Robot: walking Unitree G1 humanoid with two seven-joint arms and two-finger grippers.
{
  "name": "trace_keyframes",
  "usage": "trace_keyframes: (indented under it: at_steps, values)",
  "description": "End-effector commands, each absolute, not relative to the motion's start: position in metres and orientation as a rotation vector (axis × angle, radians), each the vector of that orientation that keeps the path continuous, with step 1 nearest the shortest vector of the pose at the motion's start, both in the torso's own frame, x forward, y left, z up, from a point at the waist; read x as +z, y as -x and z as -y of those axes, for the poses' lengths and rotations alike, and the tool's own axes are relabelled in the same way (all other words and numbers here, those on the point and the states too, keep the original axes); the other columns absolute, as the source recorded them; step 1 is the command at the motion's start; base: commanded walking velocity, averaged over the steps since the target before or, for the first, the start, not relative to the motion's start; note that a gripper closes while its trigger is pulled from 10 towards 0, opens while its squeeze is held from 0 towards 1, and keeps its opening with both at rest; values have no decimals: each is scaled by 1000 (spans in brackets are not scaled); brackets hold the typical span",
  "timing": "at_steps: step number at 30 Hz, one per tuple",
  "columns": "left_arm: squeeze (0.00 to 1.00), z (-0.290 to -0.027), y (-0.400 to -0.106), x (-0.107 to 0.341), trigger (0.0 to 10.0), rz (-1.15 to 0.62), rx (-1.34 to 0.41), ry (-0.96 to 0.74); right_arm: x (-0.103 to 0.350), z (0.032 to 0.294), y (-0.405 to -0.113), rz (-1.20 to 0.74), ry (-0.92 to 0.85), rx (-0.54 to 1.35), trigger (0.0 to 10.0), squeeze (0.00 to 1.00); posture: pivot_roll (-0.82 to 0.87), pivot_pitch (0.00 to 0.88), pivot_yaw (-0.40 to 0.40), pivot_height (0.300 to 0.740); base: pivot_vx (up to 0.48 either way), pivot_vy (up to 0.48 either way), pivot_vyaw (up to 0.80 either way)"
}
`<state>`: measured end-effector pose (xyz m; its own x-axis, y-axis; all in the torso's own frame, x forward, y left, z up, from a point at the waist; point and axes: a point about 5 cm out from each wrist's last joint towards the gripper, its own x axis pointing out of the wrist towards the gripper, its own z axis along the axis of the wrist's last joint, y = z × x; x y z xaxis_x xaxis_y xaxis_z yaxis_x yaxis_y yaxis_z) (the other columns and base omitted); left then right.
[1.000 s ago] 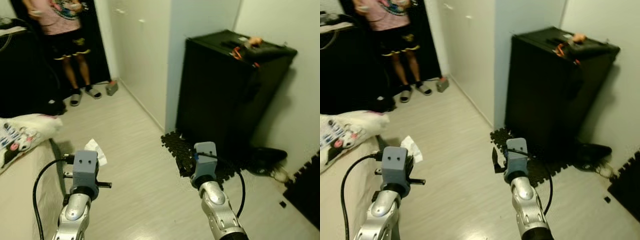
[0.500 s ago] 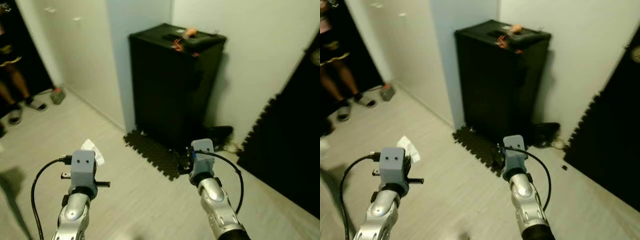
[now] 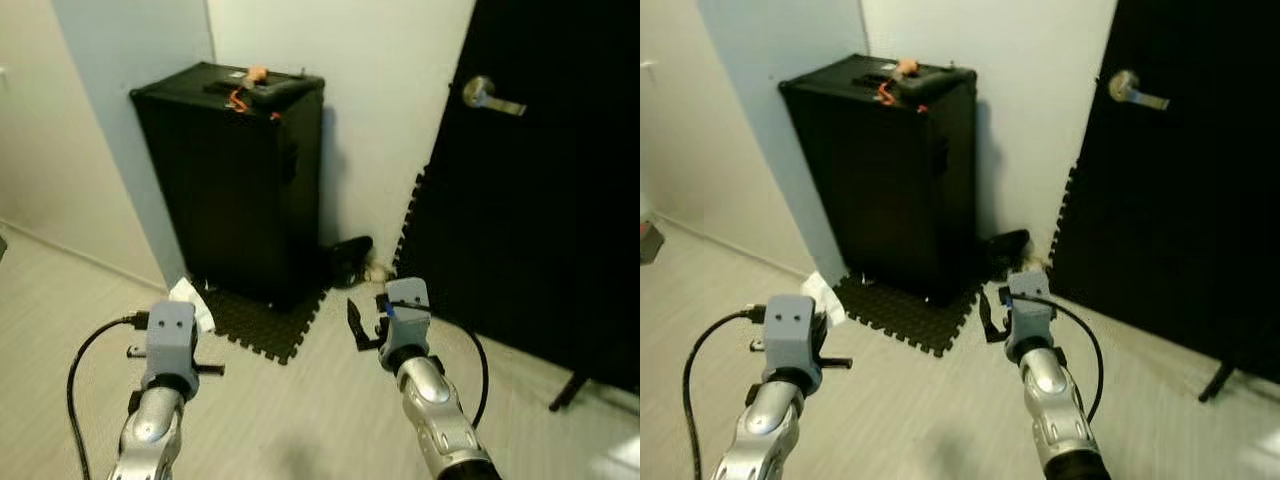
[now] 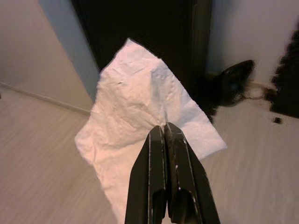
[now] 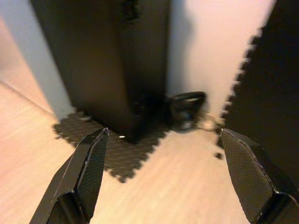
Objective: Clean up the room
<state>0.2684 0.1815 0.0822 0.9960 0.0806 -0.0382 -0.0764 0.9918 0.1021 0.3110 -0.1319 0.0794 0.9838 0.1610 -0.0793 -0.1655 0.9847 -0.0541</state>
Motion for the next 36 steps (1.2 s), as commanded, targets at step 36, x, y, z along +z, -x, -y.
trace_keyframes:
  at_steps: [36]
  values:
    - [0, -178, -269, 78, 10000, -57, 74, -109, 73, 146, -309, -116, 107, 90, 10000, 0, -6, 81, 24, 740, 0, 0, -800]
